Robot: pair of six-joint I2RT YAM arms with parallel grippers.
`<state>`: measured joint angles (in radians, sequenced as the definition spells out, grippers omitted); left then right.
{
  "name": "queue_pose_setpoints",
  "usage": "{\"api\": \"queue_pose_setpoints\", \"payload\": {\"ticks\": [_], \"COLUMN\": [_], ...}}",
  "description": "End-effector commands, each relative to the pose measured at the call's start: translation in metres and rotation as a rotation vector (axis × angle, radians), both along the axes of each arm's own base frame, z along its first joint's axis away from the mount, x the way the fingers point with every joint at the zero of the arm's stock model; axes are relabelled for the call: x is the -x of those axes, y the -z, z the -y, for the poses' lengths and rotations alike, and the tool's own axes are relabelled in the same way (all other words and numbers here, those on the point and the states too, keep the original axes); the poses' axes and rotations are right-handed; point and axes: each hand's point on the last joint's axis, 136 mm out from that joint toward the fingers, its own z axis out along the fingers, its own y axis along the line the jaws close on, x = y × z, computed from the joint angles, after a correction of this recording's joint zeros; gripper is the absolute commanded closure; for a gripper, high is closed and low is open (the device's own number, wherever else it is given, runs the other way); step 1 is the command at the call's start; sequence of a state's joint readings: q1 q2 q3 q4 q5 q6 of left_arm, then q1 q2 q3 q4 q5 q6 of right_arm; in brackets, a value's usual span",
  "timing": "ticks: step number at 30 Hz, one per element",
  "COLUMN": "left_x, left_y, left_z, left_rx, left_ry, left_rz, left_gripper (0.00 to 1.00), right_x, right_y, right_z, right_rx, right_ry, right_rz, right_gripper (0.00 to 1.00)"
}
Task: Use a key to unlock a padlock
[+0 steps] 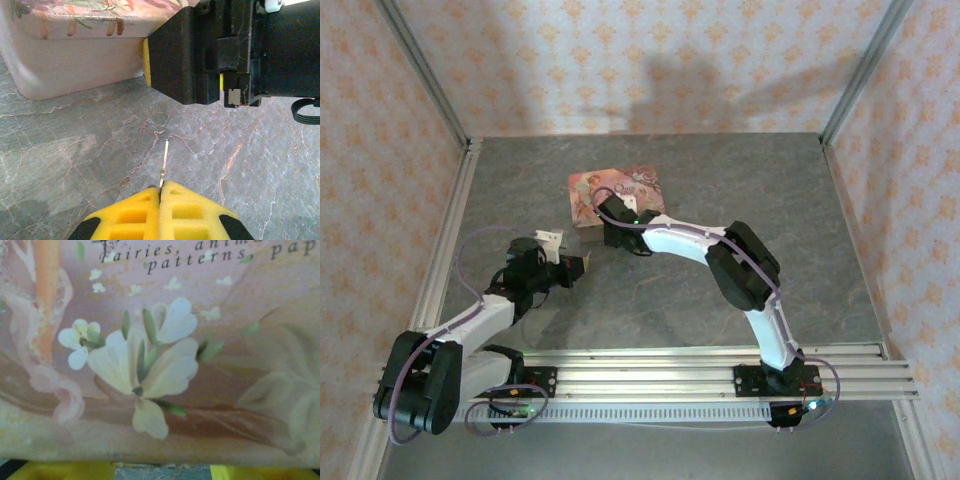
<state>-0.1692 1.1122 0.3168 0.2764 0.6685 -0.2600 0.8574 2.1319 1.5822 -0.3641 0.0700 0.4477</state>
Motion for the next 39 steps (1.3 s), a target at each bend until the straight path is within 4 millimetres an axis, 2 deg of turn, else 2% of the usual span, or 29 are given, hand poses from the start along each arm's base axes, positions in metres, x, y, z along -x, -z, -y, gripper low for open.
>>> {"api": "queue_pose_setpoints", "payload": {"ticks": [1,4,17,27,39], "left_x": [0.001,0.0,0.001,0.002,0.002], "left_y": [0.0,-0.001,-0.001,-0.002,-0.01], "left_z": [-0.002,-0.001,-0.001,0.001,0.005], "left_rx": [-0.006,-0.006,-0.007,-0.002,0.029], "left_ry": [0.006,0.008,0.013,0.026,0.035], "left_rz": [0.025,0.029,0.034,0.033,0.033], "left_gripper": [1.0,1.0,1.0,1.0,1.0], "right_x": [-0.008,-0.01,-0.014,0.0,0.02], "right_y": [0.002,0.005,0.009,-0.012,-0.039], "right_z": [0.001,0.0,0.0,-0.011,-0.022], "right_rx": [0.043,0.048,0.067,0.003,-0.215], "right_ry": [0.02,0.024,0.016,-0.102,-0.202], "right_rz": [0.033,0.036,0.056,0.03,-0.079], "right_gripper": [0.52,0.54,0.76,0.99,1.0]}}
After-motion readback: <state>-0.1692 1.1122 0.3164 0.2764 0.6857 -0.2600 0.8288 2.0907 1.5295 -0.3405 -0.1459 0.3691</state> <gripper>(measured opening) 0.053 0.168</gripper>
